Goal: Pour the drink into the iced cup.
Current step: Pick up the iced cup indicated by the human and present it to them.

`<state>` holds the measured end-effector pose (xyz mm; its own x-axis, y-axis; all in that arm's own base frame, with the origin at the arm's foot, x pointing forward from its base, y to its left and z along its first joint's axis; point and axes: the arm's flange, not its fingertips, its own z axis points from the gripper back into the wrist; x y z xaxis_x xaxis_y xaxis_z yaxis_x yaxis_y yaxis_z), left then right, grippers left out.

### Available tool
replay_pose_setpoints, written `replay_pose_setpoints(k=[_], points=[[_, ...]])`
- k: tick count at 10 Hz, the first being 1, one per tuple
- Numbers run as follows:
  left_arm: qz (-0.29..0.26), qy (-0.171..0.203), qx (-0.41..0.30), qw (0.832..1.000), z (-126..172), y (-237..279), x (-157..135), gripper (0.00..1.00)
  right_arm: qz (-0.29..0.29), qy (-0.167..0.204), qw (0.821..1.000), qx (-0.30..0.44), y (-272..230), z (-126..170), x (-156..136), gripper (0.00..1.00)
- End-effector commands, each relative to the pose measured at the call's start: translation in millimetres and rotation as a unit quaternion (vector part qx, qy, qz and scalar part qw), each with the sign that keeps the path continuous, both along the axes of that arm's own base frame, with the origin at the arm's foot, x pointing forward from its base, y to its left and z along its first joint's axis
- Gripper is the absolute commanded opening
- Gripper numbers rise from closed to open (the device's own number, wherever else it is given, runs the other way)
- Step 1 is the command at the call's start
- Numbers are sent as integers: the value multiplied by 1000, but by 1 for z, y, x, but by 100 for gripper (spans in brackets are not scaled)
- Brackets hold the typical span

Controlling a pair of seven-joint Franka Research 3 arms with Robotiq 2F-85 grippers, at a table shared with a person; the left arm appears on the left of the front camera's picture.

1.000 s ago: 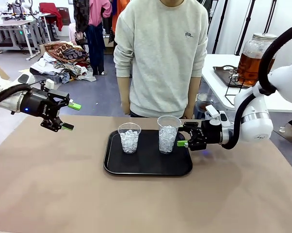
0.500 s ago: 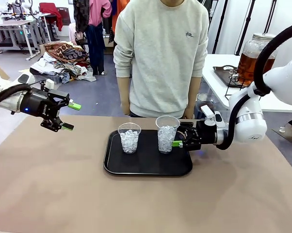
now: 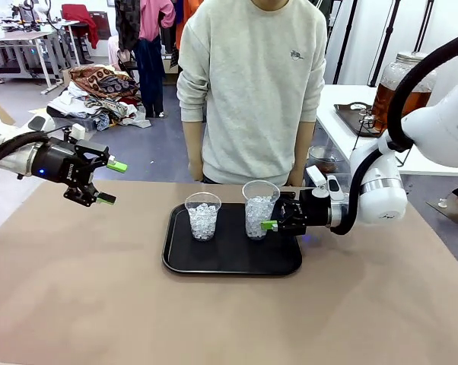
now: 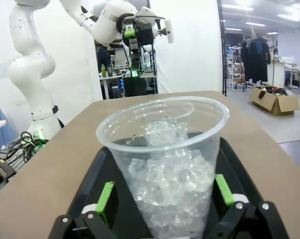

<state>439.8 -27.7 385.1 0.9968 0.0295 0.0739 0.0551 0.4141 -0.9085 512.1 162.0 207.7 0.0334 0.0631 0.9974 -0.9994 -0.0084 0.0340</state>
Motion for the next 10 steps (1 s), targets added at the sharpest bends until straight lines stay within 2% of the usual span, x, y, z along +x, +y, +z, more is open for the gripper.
replay_pose_setpoints(k=[1, 7, 9, 10], points=[[1, -1, -2, 1000, 1, 0, -1, 100, -22, -5, 1000, -1, 12, -3, 8, 100], [1, -1, -2, 1000, 1, 0, -1, 100, -30, 23, 999, 13, 24, -5, 11, 100], [1, -1, -2, 1000, 1, 0, -1, 100, -29, 29, 999, 21, 24, -4, 10, 67], [1, -1, -2, 1000, 1, 0, -1, 100, -27, 25, 999, 26, 23, -4, 11, 61]])
